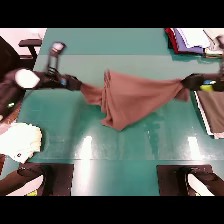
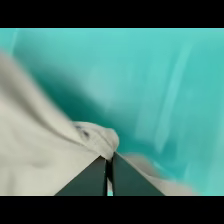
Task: Fold the shirts.
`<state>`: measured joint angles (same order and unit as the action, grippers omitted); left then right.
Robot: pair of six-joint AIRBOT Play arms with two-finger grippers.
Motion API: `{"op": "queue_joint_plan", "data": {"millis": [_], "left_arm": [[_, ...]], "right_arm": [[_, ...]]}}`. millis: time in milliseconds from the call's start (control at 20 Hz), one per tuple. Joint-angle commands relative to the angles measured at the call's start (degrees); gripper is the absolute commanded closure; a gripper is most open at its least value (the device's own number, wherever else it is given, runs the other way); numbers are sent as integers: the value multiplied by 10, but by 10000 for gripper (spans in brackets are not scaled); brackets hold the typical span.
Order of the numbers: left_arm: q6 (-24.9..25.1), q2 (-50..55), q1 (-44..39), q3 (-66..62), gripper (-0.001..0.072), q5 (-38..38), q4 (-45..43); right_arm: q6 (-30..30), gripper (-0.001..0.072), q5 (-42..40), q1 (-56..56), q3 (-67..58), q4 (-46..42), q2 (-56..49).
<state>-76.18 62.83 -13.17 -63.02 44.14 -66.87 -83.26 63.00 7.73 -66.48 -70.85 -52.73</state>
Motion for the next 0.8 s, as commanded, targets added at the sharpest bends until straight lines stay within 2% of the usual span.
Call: {"op": "queue_joint_plan", "data": {"millis": [0,200,450,600,750], "left_arm": [[2,-99,16,-45,683,-41,-27],[2,-170,16,-203,683,-24,-37],[16,-185,16,-428,683,61,-38],[16,-185,16,-496,683,69,-39],[16,-184,16,-505,684,66,-60]], "right_arm": [[2,695,2,-31,-73,-13,59],[4,695,15,-35,-200,-12,85],[17,696,73,-35,-387,-14,72],[18,697,129,-35,-512,-14,24],[6,696,176,-35,-591,-12,-33]]}}
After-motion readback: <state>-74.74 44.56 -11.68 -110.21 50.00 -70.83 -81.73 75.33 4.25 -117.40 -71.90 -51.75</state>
